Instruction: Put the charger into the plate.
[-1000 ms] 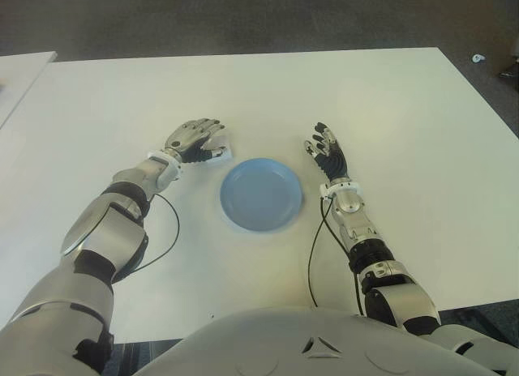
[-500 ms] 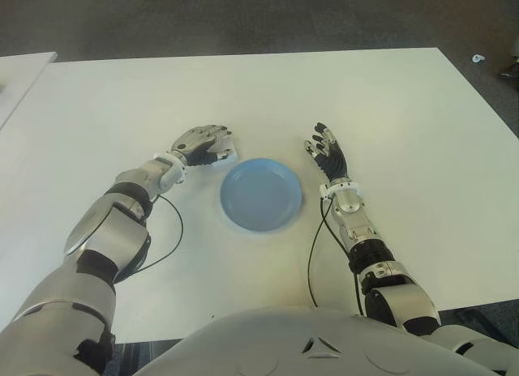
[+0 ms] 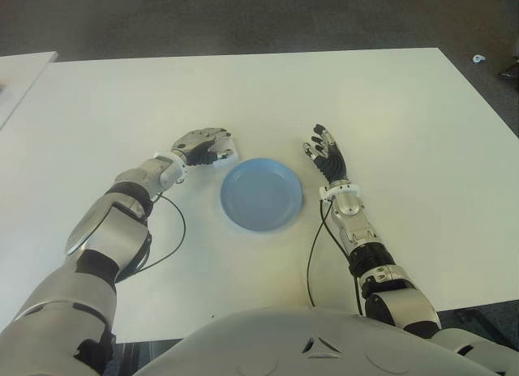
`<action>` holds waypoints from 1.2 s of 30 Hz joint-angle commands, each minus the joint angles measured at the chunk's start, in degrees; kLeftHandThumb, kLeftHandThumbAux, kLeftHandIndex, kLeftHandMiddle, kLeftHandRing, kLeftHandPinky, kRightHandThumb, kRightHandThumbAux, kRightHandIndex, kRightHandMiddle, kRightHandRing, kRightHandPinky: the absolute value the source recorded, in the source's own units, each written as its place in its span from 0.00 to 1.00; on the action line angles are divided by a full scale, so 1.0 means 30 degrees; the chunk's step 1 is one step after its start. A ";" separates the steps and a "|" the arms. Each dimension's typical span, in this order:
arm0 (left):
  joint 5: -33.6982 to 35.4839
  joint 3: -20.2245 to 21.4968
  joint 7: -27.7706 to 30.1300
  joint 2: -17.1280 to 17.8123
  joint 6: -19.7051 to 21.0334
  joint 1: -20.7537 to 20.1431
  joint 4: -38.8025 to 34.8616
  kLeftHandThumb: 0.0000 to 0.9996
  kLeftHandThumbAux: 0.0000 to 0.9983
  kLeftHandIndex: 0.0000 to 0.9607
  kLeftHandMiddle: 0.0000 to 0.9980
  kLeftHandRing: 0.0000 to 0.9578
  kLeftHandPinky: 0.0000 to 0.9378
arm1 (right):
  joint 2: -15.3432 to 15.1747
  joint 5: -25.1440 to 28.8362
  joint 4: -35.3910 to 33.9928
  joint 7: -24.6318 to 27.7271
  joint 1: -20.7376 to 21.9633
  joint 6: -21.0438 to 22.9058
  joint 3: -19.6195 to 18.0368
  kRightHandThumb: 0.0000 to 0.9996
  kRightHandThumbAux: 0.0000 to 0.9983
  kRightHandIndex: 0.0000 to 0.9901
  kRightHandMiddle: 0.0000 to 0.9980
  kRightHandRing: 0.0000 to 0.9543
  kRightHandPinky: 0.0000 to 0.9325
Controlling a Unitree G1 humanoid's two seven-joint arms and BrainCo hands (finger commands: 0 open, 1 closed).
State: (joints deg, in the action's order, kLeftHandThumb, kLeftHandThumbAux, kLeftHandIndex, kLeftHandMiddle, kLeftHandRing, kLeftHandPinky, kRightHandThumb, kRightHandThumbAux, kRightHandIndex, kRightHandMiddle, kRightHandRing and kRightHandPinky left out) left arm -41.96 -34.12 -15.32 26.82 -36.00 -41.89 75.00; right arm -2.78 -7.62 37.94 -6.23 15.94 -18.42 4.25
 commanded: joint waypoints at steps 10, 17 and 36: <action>0.1047 0.0807 0.1615 -0.0402 0.0397 0.1005 0.0438 0.45 0.15 0.00 0.00 0.00 0.00 | 0.0317 -0.0123 -0.0139 0.0468 -0.1445 0.1801 0.0409 0.12 0.59 0.04 0.10 0.12 0.17; 0.1386 0.1040 0.1829 -0.0489 0.0578 0.1231 0.0461 0.47 0.16 0.00 0.00 0.00 0.00 | 0.0278 -0.0098 -0.0399 0.0526 -0.1556 0.2000 0.0400 0.12 0.60 0.04 0.10 0.12 0.17; 0.2415 0.2142 0.2545 -0.0469 0.0784 0.1698 0.0479 0.33 0.26 0.00 0.00 0.00 0.00 | -0.0038 -0.0175 -0.0740 0.0806 -0.1793 0.2139 0.0530 0.12 0.60 0.05 0.11 0.13 0.18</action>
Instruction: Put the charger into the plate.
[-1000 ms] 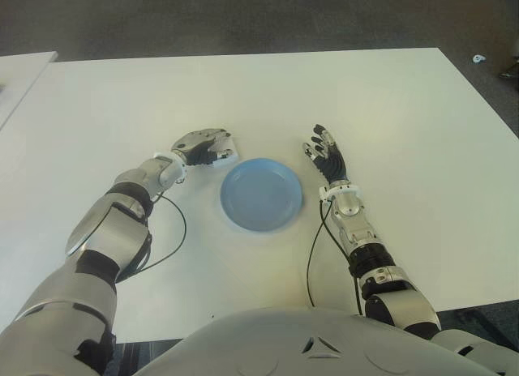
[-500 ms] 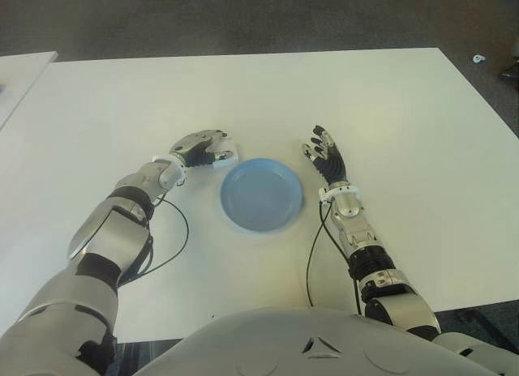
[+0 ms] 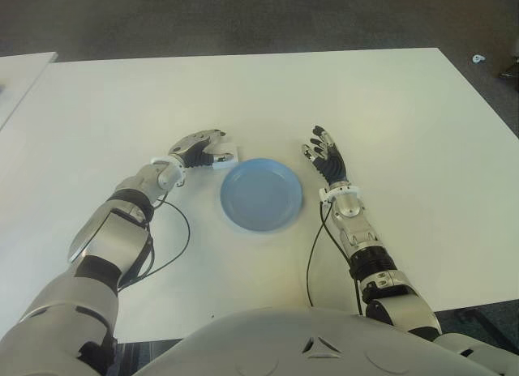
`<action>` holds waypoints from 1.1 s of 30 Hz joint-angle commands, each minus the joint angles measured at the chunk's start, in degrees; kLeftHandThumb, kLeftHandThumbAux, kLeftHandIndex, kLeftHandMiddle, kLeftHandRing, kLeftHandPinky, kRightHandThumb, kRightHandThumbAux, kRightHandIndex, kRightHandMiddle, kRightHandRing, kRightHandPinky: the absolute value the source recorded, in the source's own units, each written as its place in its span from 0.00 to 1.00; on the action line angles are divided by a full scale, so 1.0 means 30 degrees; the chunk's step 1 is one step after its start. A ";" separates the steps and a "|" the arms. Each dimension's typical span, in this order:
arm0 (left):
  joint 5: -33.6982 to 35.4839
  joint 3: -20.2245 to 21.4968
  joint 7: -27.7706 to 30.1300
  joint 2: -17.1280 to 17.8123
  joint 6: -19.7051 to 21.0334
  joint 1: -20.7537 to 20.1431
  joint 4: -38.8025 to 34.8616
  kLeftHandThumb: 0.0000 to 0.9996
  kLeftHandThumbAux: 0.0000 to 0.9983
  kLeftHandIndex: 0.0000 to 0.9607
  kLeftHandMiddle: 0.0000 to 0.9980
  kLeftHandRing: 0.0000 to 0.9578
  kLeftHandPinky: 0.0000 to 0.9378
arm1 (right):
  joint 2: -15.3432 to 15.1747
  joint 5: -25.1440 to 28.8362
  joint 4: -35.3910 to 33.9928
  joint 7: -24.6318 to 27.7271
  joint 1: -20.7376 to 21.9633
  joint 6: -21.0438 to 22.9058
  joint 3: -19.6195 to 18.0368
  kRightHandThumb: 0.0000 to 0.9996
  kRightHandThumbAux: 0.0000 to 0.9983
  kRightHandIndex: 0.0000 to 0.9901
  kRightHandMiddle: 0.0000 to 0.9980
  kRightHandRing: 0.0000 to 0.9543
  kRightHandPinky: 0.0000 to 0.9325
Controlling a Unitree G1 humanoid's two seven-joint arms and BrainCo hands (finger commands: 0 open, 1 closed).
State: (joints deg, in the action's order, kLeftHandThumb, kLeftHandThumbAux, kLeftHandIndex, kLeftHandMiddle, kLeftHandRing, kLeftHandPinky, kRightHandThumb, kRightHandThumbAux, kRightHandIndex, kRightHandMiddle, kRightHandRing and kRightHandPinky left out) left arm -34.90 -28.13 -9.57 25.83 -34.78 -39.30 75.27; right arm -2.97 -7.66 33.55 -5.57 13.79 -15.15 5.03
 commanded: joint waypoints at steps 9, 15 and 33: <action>0.1267 0.1369 0.0977 0.0164 -0.0680 0.1324 -0.0367 0.32 0.26 0.00 0.00 0.00 0.00 | -0.0028 -0.0045 0.0698 0.0674 -0.1124 0.0992 0.0249 0.13 0.61 0.05 0.12 0.14 0.20; 0.2068 0.2238 0.1312 -0.0024 -0.0199 0.1333 -0.0471 0.24 0.26 0.00 0.00 0.00 0.00 | -0.0106 -0.0090 0.0865 0.0725 -0.1043 0.0909 0.0290 0.14 0.61 0.05 0.12 0.15 0.20; 0.2476 0.3044 0.1271 0.0115 -0.0123 0.1761 -0.1136 0.22 0.24 0.00 0.00 0.00 0.00 | -0.0269 -0.0057 0.1430 0.1086 -0.0869 0.0277 0.0391 0.15 0.67 0.06 0.15 0.18 0.24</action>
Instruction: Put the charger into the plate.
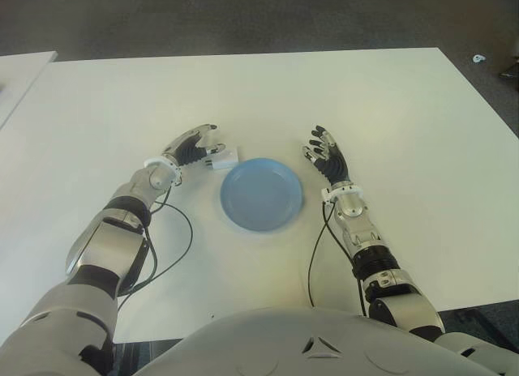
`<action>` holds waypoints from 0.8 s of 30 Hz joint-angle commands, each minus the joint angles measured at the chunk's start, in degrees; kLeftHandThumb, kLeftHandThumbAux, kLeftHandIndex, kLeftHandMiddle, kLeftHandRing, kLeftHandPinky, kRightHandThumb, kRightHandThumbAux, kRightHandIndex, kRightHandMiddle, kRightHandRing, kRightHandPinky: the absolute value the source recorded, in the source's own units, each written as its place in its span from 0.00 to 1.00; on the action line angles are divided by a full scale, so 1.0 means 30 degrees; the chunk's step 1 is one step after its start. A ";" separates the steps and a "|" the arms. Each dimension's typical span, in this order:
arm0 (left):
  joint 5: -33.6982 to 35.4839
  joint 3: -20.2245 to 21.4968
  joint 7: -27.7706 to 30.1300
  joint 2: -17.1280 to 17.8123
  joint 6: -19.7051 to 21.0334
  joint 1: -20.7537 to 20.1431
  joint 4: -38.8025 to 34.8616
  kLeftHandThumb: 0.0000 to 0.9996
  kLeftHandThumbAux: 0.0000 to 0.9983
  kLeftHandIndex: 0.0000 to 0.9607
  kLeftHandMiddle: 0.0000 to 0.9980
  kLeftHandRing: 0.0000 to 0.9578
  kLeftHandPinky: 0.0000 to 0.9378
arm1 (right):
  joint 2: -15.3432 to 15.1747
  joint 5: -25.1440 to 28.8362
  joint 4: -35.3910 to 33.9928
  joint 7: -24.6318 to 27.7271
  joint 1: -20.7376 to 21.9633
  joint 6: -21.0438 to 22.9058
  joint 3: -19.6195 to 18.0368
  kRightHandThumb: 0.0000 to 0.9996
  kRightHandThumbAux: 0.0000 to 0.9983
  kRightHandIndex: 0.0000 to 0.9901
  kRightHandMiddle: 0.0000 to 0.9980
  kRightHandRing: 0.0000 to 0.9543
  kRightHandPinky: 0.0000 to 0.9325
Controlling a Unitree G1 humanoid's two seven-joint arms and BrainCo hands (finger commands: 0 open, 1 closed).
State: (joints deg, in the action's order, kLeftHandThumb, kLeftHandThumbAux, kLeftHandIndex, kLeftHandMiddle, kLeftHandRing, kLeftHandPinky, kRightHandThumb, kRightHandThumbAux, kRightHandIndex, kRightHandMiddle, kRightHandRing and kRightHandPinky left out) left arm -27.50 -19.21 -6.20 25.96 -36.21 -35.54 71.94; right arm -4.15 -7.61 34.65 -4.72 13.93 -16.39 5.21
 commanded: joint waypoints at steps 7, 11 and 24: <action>0.0081 0.0257 0.0077 0.0034 0.0162 0.0647 -0.0051 0.22 0.24 0.00 0.00 0.00 0.00 | 0.0132 0.0096 0.1144 0.0976 -0.0928 0.0471 0.0266 0.14 0.67 0.05 0.16 0.20 0.26; -0.0243 0.0073 -0.0321 0.0153 -0.0027 0.0634 -0.0070 0.22 0.23 0.00 0.00 0.00 0.00 | 0.0154 0.0241 0.1289 0.1093 -0.0954 0.0070 0.0231 0.14 0.67 0.05 0.17 0.22 0.28; -0.1608 -0.0957 -0.1275 0.0703 -0.0132 0.0241 0.0081 0.31 0.23 0.00 0.00 0.00 0.00 | 0.0242 0.0243 0.1873 0.1122 -0.0817 -0.0694 0.0350 0.11 0.63 0.06 0.20 0.26 0.31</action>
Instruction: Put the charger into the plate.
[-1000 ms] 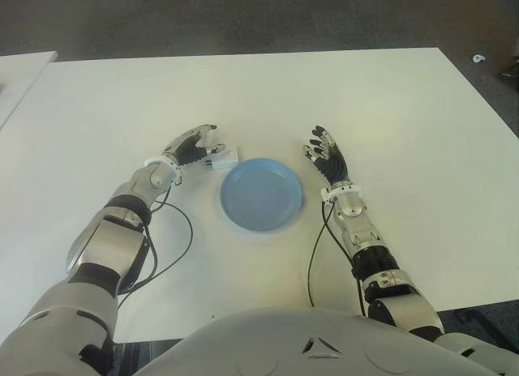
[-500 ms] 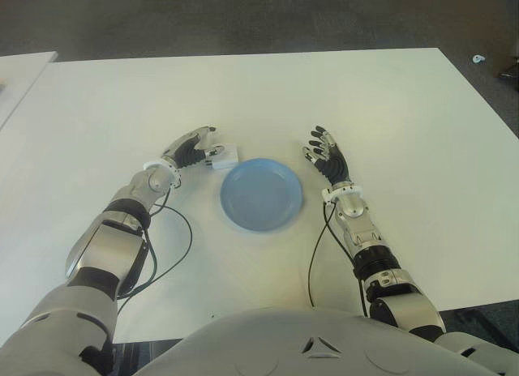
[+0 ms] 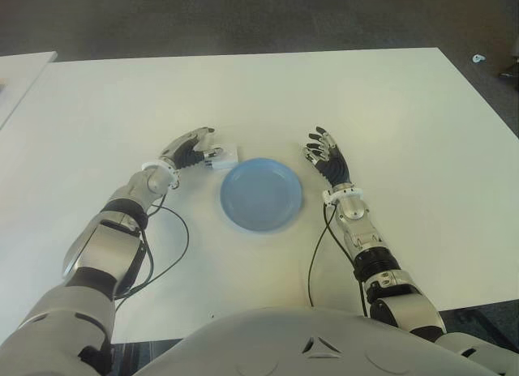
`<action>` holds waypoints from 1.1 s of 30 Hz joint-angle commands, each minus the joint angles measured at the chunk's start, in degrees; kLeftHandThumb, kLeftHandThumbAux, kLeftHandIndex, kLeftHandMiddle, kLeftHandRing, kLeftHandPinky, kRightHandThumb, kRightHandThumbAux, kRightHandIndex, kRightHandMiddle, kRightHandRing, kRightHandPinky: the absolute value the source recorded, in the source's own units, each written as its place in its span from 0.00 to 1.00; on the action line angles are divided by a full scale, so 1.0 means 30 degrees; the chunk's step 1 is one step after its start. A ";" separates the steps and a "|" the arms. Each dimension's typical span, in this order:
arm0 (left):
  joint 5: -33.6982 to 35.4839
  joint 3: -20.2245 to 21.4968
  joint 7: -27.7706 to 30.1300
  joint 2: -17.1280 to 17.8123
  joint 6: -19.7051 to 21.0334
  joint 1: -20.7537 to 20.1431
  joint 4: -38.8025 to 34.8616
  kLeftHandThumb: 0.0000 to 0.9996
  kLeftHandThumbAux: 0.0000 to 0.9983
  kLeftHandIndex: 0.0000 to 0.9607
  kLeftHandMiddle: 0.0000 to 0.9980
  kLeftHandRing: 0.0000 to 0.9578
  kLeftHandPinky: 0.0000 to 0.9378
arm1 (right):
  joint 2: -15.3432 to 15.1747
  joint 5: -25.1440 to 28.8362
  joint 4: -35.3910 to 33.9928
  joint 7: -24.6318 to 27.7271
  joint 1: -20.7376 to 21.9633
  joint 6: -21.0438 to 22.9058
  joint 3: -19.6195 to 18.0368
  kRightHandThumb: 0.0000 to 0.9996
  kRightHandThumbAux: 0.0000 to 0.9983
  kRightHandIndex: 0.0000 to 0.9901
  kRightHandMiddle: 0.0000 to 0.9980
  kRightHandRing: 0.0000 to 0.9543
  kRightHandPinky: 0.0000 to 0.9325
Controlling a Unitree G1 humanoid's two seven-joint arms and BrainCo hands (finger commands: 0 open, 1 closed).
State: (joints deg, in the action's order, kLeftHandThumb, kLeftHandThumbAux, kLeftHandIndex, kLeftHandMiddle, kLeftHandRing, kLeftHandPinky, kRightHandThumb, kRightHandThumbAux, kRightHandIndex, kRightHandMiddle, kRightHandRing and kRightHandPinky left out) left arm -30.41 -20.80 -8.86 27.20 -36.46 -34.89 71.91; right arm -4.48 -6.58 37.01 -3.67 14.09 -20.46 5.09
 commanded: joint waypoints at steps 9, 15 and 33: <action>-0.1986 -0.1603 -0.1183 0.0614 -0.0453 -0.0352 0.0413 0.30 0.19 0.00 0.00 0.00 0.00 | 0.0505 -0.0244 0.1287 0.0579 -0.0796 0.0443 0.0486 0.10 0.63 0.06 0.21 0.26 0.31; -0.2495 -0.2096 -0.1585 0.0840 -0.1435 -0.0431 0.0641 0.30 0.15 0.00 0.00 0.00 0.00 | 0.0602 -0.0353 0.1390 0.0448 -0.0753 0.0418 0.0555 0.11 0.63 0.06 0.20 0.25 0.29; -0.3984 -0.3698 -0.1817 0.1194 -0.1620 -0.0909 0.1005 0.46 0.13 0.00 0.00 0.00 0.00 | 0.0596 -0.1036 0.1357 0.0013 -0.0901 0.0133 0.1005 0.10 0.65 0.05 0.19 0.21 0.20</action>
State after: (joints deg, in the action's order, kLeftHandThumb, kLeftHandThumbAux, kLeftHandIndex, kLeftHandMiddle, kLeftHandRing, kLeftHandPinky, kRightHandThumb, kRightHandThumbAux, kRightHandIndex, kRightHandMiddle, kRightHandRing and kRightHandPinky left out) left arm -40.78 -30.61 -14.94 30.59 -41.90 -37.56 74.29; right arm -3.94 -8.08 38.55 -4.89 13.90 -22.83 6.11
